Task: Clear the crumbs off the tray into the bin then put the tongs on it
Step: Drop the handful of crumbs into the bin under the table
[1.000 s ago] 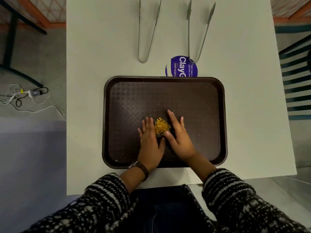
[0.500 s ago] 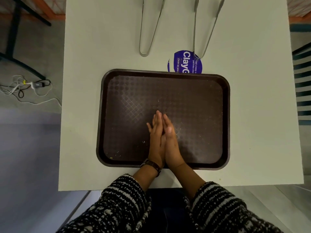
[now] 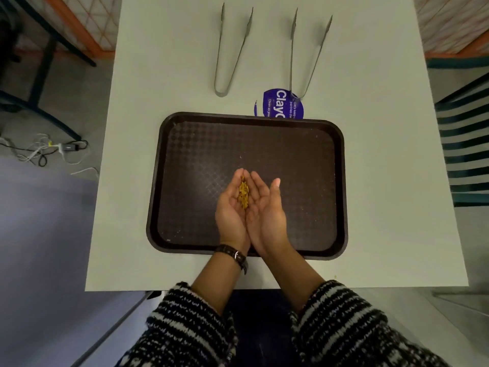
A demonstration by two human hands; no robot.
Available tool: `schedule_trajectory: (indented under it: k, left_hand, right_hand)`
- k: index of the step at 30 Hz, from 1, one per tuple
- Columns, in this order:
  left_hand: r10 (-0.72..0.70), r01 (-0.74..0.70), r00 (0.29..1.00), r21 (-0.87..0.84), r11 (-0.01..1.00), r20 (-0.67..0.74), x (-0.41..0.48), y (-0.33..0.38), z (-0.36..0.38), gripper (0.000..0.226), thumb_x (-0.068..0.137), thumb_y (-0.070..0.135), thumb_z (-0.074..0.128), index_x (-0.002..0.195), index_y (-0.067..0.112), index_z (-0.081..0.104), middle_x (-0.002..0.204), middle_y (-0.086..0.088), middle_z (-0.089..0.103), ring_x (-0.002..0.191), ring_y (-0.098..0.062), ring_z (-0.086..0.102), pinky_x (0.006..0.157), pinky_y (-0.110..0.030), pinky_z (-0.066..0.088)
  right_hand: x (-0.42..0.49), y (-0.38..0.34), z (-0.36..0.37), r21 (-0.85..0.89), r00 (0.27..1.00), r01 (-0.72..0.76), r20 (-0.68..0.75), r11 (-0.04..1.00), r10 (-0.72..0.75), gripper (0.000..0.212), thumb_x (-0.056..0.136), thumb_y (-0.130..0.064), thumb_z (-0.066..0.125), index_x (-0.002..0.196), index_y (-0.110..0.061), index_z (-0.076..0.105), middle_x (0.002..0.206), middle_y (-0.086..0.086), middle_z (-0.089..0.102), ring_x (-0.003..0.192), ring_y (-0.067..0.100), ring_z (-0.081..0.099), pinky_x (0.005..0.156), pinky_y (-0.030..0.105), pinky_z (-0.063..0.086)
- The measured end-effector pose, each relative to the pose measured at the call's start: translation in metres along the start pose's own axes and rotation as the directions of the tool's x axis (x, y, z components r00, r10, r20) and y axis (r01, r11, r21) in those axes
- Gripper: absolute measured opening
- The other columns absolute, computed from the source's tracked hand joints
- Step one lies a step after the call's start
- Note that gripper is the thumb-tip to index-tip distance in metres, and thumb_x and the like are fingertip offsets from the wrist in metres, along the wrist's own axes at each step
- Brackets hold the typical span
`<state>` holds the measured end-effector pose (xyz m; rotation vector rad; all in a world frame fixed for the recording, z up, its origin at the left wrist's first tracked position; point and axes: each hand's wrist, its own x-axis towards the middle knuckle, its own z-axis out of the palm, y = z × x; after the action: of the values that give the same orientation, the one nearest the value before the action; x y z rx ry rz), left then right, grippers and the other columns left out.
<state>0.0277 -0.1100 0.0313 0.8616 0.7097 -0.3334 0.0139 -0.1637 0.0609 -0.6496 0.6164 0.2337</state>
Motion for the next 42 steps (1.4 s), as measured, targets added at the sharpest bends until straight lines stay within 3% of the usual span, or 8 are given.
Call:
schedule_trajectory:
  k: [3,7,14,21,26,34,39,42]
  left_hand:
    - [-0.009,0.007,0.999,0.065,0.998,0.034,-0.012,-0.003,-0.003,0.043,0.092,0.043,0.046,0.129,0.023,0.053,0.134,0.006,0.056,0.122,-0.004,0.052,0.109,-0.046,0.036]
    - [0.021,-0.020,0.993,-0.013,1.000,0.114,-0.048,0.007,-0.012,0.039,0.092,0.029,0.039,0.122,0.012,0.058,0.129,-0.002,0.059,0.119,-0.013,0.056,0.102,-0.032,0.043]
    - [0.023,-0.092,0.955,0.224,0.970,0.295,-0.159,-0.024,0.004,0.048,0.092,0.035,0.047,0.133,0.012,0.043,0.148,0.000,0.037,0.136,-0.013,0.036,0.112,-0.027,0.028]
    - [-0.087,0.048,0.954,0.142,0.989,0.288,-0.196,-0.089,-0.012,0.046,0.095,0.026,0.038,0.136,0.004,0.044,0.138,-0.005,0.050,0.127,-0.019,0.049,0.085,-0.017,0.051]
    - [-0.193,0.159,0.953,0.157,0.975,0.234,-0.212,-0.173,-0.032,0.042,0.088,0.037,0.051,0.123,0.013,0.057,0.126,0.000,0.061,0.119,-0.016,0.057,0.105,-0.036,0.042]
    - [-0.337,0.316,0.937,0.188,0.930,0.090,-0.191,-0.334,-0.046,0.037,0.097,0.024,0.032,0.124,0.012,0.053,0.116,0.002,0.063,0.091,-0.002,0.062,0.071,-0.015,0.051]
    - [-0.409,0.409,0.912,0.154,0.900,-0.030,-0.123,-0.440,-0.058,0.029,0.096,0.023,0.036,0.107,0.010,0.060,0.099,-0.001,0.064,0.089,-0.009,0.061,0.073,-0.021,0.048]
    - [-0.409,0.411,0.911,0.157,0.898,-0.050,-0.083,-0.479,-0.066,0.038,0.097,0.021,0.034,0.124,0.002,0.052,0.104,-0.004,0.061,0.094,-0.014,0.057,0.085,-0.026,0.045]
  right_hand:
    - [-0.015,0.007,0.002,0.016,1.000,0.011,-0.002,1.000,-0.011,0.064,0.096,-0.052,0.019,0.143,-0.011,0.033,0.146,0.005,0.042,0.129,0.017,0.045,0.102,0.028,0.042]
    - [-0.043,0.013,0.001,0.020,0.996,0.088,0.004,0.996,-0.089,0.065,0.096,-0.053,0.015,0.143,-0.010,0.031,0.148,0.006,0.040,0.122,0.013,0.049,0.091,0.021,0.049]
    - [-0.126,0.024,-0.026,0.112,0.978,0.205,-0.059,0.972,-0.199,0.063,0.097,-0.051,0.017,0.141,-0.009,0.033,0.147,0.008,0.041,0.133,0.018,0.042,0.110,0.031,0.033]
    - [-0.189,0.030,-0.089,0.132,0.959,0.255,-0.160,0.958,-0.233,0.059,0.098,-0.047,0.018,0.143,-0.011,0.032,0.147,0.005,0.041,0.135,0.018,0.039,0.114,0.034,0.028]
    - [-0.222,0.043,-0.164,0.103,0.947,0.239,-0.245,0.966,-0.208,0.054,0.100,-0.042,0.019,0.143,-0.012,0.031,0.147,0.004,0.041,0.133,0.017,0.041,0.110,0.031,0.033]
    - [-0.213,0.069,-0.336,0.059,0.948,0.061,-0.317,0.996,-0.039,0.048,0.099,-0.037,0.026,0.138,-0.012,0.041,0.132,-0.001,0.053,0.114,0.009,0.054,0.096,0.025,0.041]
    - [-0.156,0.089,-0.453,-0.016,0.923,0.000,-0.385,1.000,-0.006,0.037,0.101,-0.034,0.029,0.123,-0.015,0.052,0.110,-0.004,0.059,0.100,0.007,0.057,0.093,0.024,0.040]
    - [-0.115,0.112,-0.513,-0.149,0.908,-0.054,-0.418,0.987,-0.013,0.030,0.101,-0.033,0.031,0.106,-0.021,0.057,0.107,-0.002,0.063,0.105,0.012,0.059,0.098,0.030,0.042]
